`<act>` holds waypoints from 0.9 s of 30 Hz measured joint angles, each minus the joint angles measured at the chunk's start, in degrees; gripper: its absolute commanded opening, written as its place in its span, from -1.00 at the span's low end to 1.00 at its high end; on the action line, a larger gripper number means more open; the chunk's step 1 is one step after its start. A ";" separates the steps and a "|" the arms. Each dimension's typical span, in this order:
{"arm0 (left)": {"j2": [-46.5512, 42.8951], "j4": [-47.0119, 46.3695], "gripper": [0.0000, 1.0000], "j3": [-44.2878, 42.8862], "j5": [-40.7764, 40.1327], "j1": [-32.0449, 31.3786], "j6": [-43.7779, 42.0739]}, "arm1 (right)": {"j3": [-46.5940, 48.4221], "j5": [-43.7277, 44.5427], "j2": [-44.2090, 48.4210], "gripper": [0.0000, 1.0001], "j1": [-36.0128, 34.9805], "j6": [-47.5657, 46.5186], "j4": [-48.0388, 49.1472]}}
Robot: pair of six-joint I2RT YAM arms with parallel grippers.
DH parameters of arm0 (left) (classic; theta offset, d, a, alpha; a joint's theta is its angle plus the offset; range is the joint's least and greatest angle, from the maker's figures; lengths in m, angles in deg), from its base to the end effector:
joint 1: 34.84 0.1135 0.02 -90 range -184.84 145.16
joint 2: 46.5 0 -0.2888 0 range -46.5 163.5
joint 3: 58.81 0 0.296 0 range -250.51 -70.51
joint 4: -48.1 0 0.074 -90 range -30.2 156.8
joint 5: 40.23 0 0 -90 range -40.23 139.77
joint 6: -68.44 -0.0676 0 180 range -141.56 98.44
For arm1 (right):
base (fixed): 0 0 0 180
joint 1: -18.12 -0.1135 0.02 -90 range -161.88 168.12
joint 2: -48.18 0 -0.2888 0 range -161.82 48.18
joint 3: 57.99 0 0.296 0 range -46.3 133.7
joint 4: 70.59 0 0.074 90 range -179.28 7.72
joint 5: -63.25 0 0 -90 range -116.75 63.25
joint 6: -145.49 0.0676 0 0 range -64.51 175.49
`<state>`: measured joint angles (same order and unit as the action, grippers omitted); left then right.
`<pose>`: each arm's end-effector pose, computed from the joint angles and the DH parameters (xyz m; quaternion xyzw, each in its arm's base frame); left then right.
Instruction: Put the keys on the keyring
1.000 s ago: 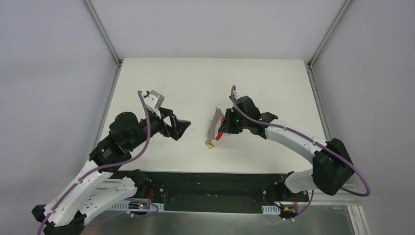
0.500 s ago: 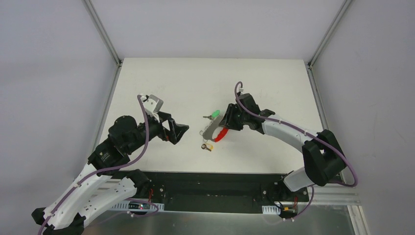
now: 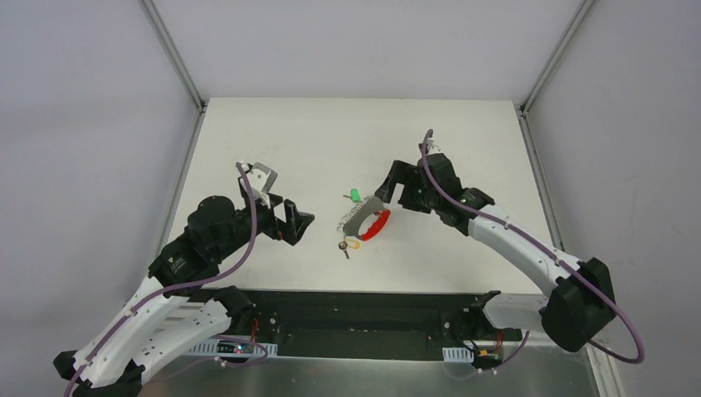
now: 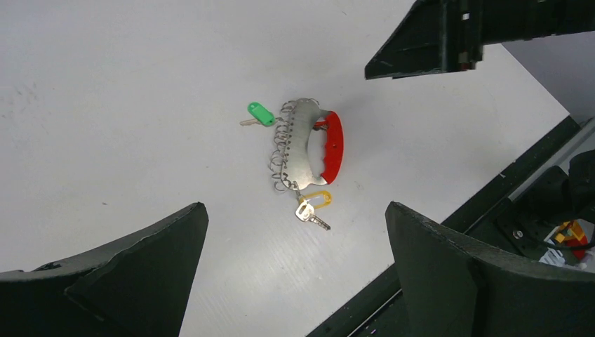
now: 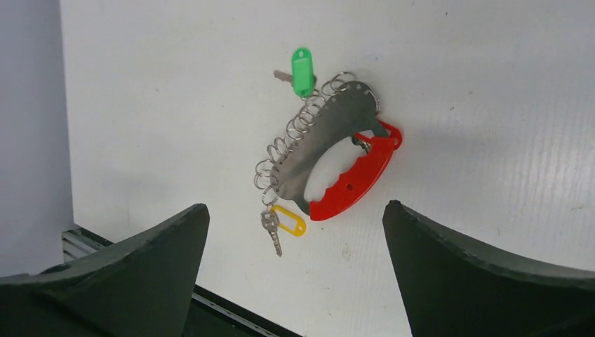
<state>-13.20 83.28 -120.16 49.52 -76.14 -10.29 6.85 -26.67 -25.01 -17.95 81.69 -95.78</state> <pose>0.1357 -0.1188 0.3937 0.1928 0.7245 -0.2916 0.5941 0.2808 0.2044 0.2687 -0.0755 0.8778 0.2440 0.4052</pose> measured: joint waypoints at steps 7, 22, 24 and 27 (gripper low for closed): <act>-2.19 0.07 0.98 2.01 -3.87 0.02 -1.16 | 2.38 3.30 7.58 0.98 0.00 -1.62 -1.01; -9.70 2.45 0.98 5.14 -10.32 0.02 -4.90 | 9.84 10.12 16.81 0.98 -6.51 -9.33 -5.46; -9.64 2.71 0.98 5.31 -10.99 0.02 -4.94 | 9.97 12.24 18.25 0.98 -8.04 -10.19 -5.70; -9.55 2.82 0.98 5.33 -11.43 0.00 -4.96 | 9.99 14.47 20.26 0.98 -9.35 -11.37 -5.92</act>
<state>-22.76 86.10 -114.83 38.09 -76.14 -15.25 16.84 -12.21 -4.75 -27.31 70.32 -101.70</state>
